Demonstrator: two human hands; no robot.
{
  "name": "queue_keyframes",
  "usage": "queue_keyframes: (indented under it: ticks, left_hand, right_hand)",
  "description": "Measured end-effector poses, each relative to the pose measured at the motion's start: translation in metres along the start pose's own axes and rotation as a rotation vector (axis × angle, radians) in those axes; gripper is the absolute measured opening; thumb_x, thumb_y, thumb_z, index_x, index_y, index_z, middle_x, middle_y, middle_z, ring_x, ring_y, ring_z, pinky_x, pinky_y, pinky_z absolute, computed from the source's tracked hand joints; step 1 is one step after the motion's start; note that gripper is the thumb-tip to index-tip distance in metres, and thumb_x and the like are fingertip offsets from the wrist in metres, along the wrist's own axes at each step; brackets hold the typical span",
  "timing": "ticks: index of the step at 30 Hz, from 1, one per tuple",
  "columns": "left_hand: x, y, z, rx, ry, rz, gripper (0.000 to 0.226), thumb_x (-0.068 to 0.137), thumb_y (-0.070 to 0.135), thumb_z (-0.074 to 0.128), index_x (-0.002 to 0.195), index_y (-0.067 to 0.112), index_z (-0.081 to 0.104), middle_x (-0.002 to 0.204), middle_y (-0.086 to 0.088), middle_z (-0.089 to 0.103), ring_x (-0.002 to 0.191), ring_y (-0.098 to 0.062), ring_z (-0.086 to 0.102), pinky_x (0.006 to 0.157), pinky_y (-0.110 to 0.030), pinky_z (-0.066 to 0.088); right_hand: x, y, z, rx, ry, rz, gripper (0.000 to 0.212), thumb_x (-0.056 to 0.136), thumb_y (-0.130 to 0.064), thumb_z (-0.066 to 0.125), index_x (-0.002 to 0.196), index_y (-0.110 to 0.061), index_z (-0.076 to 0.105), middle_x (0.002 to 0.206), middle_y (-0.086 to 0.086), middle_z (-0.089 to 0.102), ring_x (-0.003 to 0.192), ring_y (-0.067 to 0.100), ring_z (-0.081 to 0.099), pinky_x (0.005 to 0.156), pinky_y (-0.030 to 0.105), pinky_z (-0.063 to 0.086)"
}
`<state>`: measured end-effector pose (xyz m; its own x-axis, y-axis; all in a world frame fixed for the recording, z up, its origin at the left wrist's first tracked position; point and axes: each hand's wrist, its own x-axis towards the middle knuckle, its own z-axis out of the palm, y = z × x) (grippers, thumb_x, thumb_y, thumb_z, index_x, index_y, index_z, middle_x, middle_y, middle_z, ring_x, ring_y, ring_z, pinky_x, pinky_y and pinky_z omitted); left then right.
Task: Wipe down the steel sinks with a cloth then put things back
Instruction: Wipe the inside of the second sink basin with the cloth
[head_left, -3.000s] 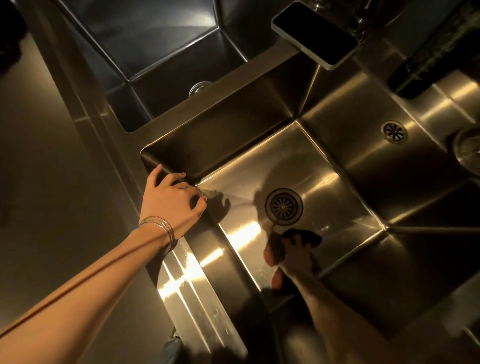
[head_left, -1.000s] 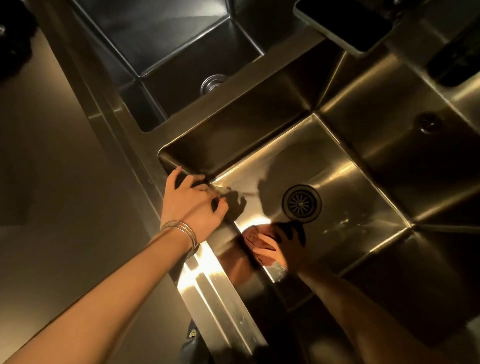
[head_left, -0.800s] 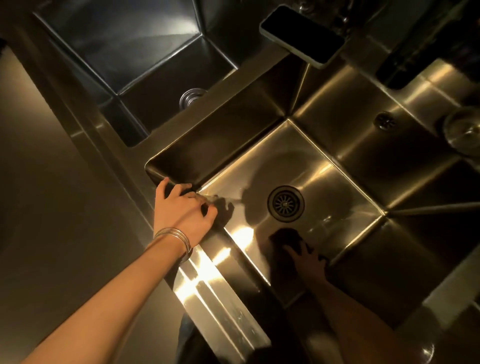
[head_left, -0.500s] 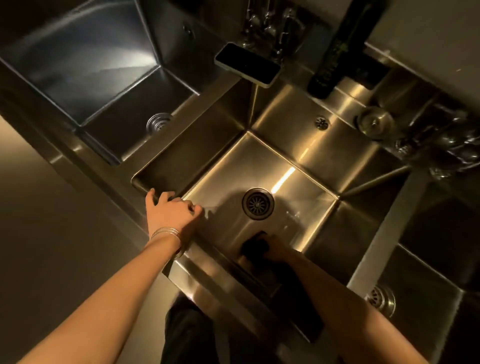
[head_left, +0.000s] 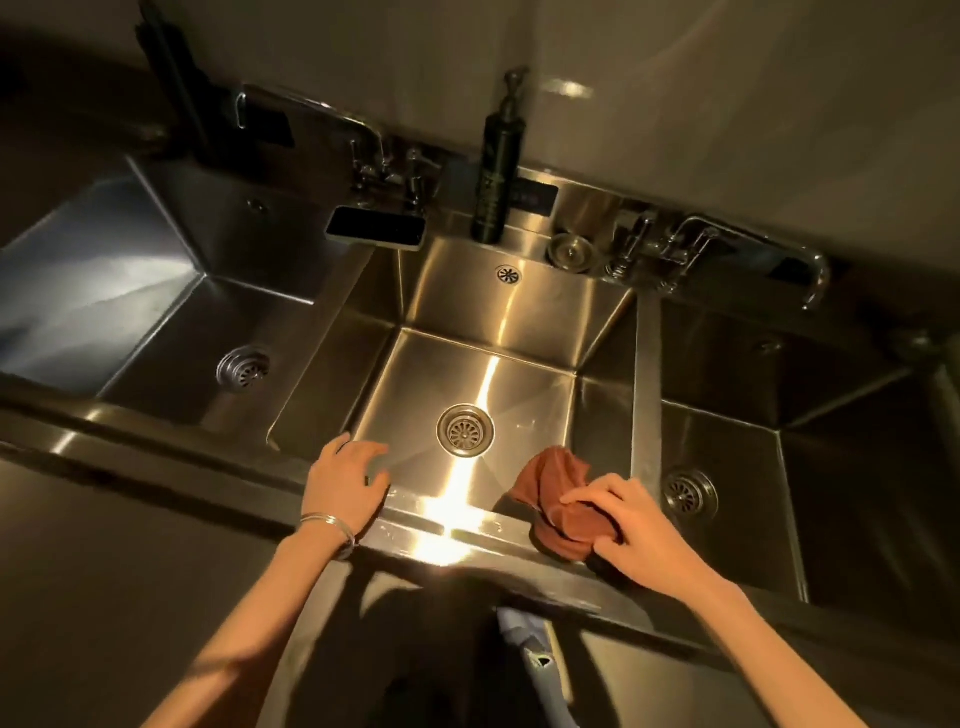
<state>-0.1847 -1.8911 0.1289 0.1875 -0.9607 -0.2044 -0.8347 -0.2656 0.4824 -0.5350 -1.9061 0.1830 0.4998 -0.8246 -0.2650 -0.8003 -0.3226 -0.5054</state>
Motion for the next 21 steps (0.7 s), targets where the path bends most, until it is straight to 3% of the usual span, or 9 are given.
queue_keyframes:
  ticks: [4,6,12,16,19,21]
  left_hand:
    - [-0.027,-0.017,-0.006,0.007,0.026,0.065,0.037,0.089,0.019,0.057,0.126,0.02,0.056,0.135,-0.002,0.052,0.137,-0.023,0.028,0.113,-0.038,0.025]
    - [-0.038,-0.026,-0.011,-0.006,0.055,0.064,0.037,0.089,0.016,0.057,0.126,0.02,0.056,0.138,-0.002,0.049,0.138,-0.022,0.026,0.113,-0.039,0.024]
    - [-0.055,-0.042,-0.029,-0.107,0.17,0.014,0.039,0.087,0.007,0.058,0.125,0.016,0.058,0.143,-0.005,0.042,0.139,-0.023,0.024,0.114,-0.043,0.023]
    - [-0.062,-0.054,-0.039,-0.092,0.219,-0.053,0.041,0.085,0.001,0.056,0.125,0.01,0.058,0.143,-0.012,0.042,0.137,-0.029,0.027,0.114,-0.046,0.026]
    - [-0.066,-0.057,-0.043,-0.112,0.22,-0.062,0.043,0.085,0.0,0.055,0.127,0.009,0.056,0.143,-0.012,0.041,0.136,-0.03,0.028,0.114,-0.046,0.026]
    - [-0.067,-0.053,-0.041,-0.114,0.2,-0.045,0.043,0.086,0.0,0.054,0.128,0.01,0.055,0.144,-0.011,0.041,0.136,-0.029,0.028,0.114,-0.044,0.025]
  right_hand:
    - [-0.028,-0.014,0.039,-0.302,0.002,0.095,0.055,0.078,-0.032,0.052,0.131,-0.043,0.04,0.129,-0.012,0.039,0.116,0.012,0.033,0.092,0.032,0.028]
    - [-0.025,-0.032,0.057,-0.306,0.004,0.154,0.06,0.076,-0.047,0.049,0.134,-0.042,0.033,0.134,-0.01,0.035,0.121,0.015,0.03,0.098,0.038,0.027]
    - [0.047,-0.118,0.102,-0.347,0.071,-0.036,0.065,0.078,-0.068,0.043,0.135,-0.039,0.032,0.137,0.0,0.036,0.125,0.025,0.031,0.096,0.047,0.026]
    - [0.087,-0.163,0.118,-0.345,0.036,-0.086,0.059,0.084,-0.065,0.045,0.135,-0.036,0.034,0.138,0.003,0.037,0.128,0.03,0.031,0.1,0.056,0.026]
    - [0.061,-0.132,0.107,-0.357,0.109,-0.112,0.054,0.084,-0.063,0.045,0.133,-0.042,0.036,0.132,-0.004,0.044,0.123,0.023,0.039,0.095,0.048,0.031]
    - [0.02,-0.088,0.093,-0.356,0.166,-0.025,0.053,0.08,-0.065,0.043,0.129,-0.044,0.043,0.125,-0.008,0.051,0.118,0.02,0.045,0.09,0.043,0.035]
